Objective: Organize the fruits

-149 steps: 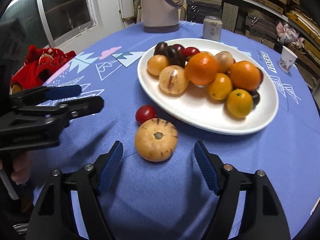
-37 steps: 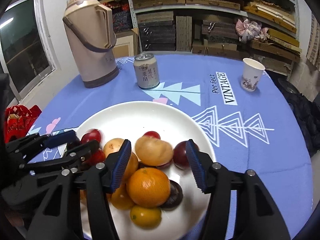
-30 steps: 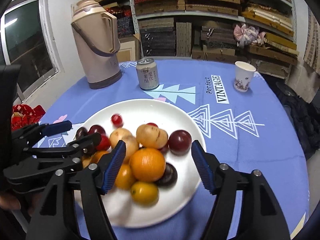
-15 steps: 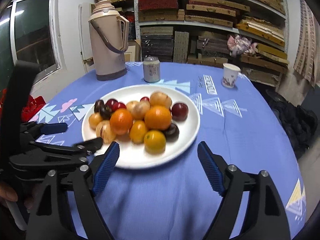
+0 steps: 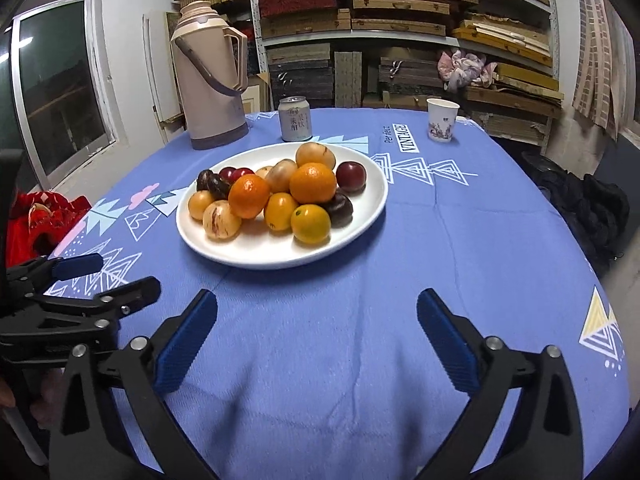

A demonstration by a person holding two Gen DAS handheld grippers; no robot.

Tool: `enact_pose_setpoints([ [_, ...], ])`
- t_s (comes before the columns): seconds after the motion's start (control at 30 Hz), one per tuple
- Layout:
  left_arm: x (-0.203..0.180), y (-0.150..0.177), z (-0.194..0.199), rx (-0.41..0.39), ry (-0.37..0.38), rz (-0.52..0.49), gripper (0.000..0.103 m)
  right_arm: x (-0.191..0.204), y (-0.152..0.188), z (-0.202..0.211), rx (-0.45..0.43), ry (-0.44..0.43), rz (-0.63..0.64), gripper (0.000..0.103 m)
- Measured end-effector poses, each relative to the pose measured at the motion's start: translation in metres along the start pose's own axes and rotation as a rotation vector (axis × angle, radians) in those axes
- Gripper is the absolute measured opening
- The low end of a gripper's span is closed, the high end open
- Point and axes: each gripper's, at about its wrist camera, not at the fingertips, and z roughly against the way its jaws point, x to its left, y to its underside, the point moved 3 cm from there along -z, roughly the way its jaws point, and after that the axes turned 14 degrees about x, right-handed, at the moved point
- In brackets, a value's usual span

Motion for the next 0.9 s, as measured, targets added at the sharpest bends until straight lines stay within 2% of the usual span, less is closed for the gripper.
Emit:
enact_pose_setpoints([
  [0.5,0.004,0.010,0.008,-0.010,0.026,0.037,0.099,0.003,0.008,0.004,0.004,-0.007,-0.001,0.098],
  [0.9,-0.003,0.012,0.012,-0.015,0.011,0.006,0.099,0.003,0.011,0.004,0.013,0.008,0.005,0.098],
])
